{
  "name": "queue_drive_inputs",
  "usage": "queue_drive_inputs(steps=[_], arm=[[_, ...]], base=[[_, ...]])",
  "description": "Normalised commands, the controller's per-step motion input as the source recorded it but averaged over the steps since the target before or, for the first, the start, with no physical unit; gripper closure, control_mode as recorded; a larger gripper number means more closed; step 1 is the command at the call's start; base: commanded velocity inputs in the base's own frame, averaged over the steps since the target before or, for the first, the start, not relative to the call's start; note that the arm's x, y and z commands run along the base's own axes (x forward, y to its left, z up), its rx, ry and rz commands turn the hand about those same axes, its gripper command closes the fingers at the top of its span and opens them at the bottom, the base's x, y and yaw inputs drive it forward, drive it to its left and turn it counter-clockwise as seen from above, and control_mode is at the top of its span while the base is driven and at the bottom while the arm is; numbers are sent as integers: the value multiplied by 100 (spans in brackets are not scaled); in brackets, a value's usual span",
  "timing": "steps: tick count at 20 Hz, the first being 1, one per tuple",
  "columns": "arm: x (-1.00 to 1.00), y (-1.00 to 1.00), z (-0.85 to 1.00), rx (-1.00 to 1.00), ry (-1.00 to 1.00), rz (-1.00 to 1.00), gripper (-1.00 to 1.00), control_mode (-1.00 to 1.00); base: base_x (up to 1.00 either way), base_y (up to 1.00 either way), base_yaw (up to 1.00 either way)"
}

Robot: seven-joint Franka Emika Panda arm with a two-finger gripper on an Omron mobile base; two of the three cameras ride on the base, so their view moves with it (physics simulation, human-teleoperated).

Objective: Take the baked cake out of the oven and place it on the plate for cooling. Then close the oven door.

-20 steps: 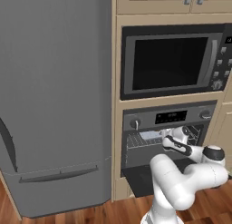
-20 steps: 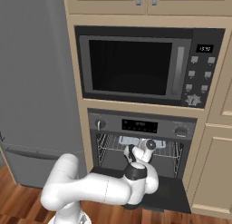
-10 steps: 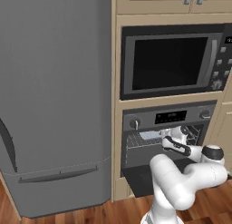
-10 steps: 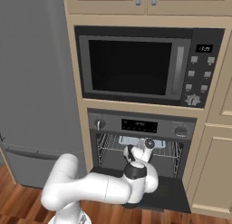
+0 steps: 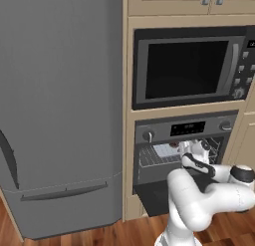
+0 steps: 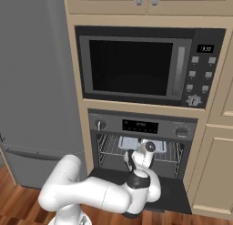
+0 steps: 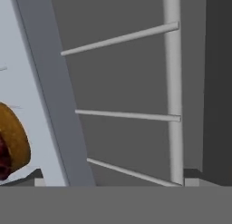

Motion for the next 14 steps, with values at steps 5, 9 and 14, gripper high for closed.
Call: queue_drive_inputs(steps=[5, 9, 14], arm=[[-38, -16, -28, 1, 0, -1, -100, -100], [-55, -19, -43, 0, 3, 0, -100, -100], [-64, -13, -48, 0, 16, 0, -100, -100]], base=[[0, 0, 0], [0, 0, 0], [0, 0, 0]])
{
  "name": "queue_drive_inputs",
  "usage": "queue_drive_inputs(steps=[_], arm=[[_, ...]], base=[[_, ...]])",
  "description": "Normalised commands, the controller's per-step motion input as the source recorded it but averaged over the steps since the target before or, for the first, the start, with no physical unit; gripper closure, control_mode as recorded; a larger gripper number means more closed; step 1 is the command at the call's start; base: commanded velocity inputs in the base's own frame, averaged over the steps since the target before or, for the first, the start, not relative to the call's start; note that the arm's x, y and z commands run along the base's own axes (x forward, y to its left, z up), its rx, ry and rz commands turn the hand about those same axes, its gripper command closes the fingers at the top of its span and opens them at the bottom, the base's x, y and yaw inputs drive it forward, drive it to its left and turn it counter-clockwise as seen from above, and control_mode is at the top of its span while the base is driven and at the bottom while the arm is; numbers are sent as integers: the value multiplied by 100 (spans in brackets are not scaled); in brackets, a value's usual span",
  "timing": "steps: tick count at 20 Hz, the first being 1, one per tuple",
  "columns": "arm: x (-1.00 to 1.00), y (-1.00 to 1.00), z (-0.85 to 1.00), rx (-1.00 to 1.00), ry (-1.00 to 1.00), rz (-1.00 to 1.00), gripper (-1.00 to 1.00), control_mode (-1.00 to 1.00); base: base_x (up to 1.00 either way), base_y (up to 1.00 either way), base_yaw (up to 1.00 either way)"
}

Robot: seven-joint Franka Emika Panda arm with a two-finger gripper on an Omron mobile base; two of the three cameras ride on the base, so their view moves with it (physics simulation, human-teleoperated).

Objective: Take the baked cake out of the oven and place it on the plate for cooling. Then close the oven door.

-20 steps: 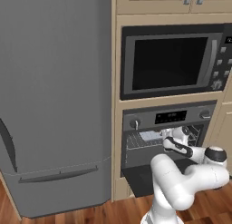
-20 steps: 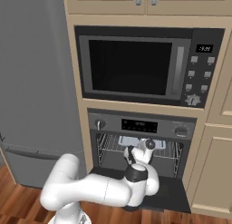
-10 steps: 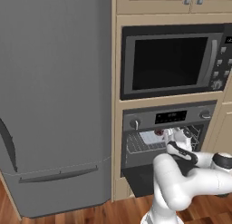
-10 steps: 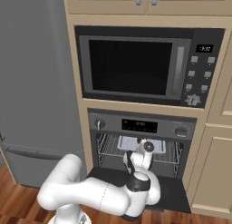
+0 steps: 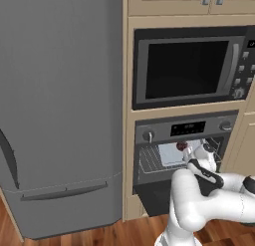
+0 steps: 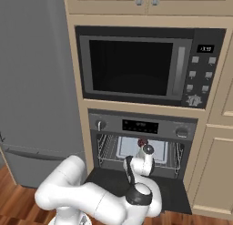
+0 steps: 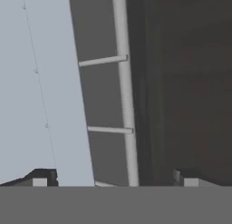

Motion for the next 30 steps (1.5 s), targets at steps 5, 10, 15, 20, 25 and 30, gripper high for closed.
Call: queue_drive_inputs(steps=[5, 10, 15, 20, 25, 30], arm=[[-55, -8, -37, 0, 19, 0, -100, -100], [-62, -20, -35, 0, 20, 0, -100, -100], [-74, -27, -46, 0, 22, 0, -100, -100], [-79, -32, -51, 0, 20, 0, -100, -100], [-83, -33, -53, 0, 19, 0, -100, -100], [-86, -33, -54, 0, 19, 0, -100, -100]], base=[[0, 0, 0], [0, 0, 0], [0, 0, 0], [0, 0, 0], [0, 0, 0], [0, 0, 0]])
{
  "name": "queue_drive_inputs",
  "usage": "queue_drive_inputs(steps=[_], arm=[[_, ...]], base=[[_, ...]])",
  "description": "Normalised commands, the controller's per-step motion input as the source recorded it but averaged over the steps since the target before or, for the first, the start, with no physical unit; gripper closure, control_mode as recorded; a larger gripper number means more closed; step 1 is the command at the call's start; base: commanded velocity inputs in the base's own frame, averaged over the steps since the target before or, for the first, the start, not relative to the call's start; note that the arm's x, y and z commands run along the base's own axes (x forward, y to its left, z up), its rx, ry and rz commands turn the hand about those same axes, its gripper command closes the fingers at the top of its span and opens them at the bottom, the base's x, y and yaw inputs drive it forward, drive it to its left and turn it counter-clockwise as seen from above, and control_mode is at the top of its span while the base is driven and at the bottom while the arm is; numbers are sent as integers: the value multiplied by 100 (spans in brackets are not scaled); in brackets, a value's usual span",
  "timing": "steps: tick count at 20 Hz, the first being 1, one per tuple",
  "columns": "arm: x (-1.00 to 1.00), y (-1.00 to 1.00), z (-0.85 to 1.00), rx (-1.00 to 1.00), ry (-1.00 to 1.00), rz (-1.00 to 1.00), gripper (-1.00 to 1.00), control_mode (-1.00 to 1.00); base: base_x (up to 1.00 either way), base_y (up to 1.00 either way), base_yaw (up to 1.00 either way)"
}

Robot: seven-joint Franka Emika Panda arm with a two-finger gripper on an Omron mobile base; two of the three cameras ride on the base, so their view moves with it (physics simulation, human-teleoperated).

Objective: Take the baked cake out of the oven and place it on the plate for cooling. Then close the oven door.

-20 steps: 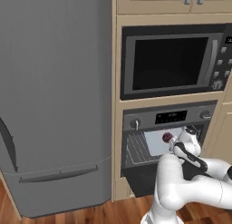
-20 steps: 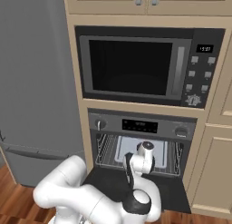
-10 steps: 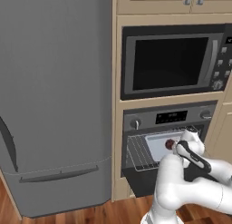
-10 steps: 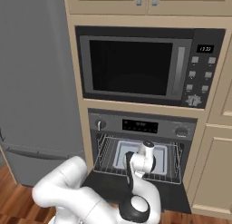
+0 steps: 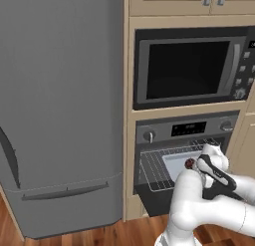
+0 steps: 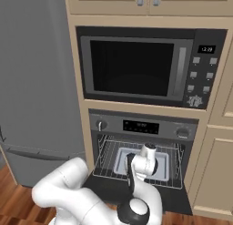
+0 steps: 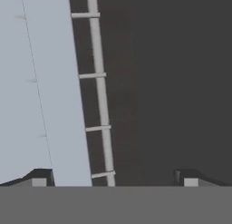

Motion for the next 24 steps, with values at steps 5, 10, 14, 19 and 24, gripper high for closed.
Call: queue_drive_inputs(steps=[5, 10, 14, 19, 24], arm=[[-83, -27, -49, 0, 17, 0, -100, -100], [-7, -1, 7, 0, 2, 0, -100, -100], [0, 0, 79, 0, 5, 0, -100, -100], [0, 0, 94, 0, 7, 0, -100, -100], [-24, -1, 33, 0, 6, 13, -100, -100]], base=[[0, 0, 0], [0, 0, 0], [0, 0, 0], [0, 0, 0], [0, 0, 0]])
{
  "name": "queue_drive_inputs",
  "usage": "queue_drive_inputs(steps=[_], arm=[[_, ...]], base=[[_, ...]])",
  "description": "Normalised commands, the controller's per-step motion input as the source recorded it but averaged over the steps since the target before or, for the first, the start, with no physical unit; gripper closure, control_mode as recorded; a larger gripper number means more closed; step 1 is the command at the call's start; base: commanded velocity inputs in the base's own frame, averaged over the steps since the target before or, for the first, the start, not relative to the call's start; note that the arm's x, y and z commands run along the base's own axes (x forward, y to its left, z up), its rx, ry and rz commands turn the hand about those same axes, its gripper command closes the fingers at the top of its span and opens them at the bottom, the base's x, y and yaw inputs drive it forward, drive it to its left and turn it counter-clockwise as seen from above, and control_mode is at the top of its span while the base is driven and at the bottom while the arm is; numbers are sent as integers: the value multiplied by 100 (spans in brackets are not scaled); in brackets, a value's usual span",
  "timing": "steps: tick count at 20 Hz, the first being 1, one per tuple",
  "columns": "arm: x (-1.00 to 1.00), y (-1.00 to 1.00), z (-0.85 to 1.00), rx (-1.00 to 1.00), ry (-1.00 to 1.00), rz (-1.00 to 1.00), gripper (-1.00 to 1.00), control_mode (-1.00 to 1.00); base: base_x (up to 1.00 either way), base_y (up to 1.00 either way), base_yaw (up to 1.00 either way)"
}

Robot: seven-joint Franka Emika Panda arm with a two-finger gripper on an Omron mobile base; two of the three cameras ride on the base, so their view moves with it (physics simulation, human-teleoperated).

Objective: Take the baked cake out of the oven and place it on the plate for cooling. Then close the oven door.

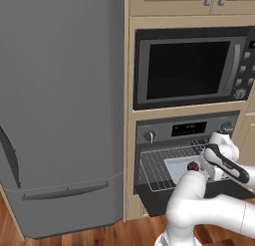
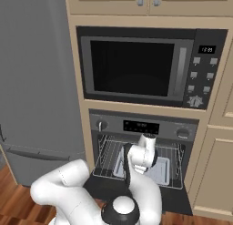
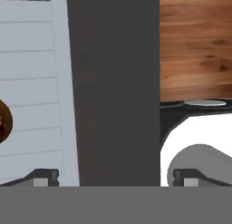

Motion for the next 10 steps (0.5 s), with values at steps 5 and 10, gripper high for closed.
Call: queue_drive_inputs(steps=[5, 10], arm=[[-32, -5, -5, 0, -3, 31, -100, -100], [-17, -15, 2, 1, -10, 33, -100, -100]], base=[[0, 0, 0], [0, 0, 0]])
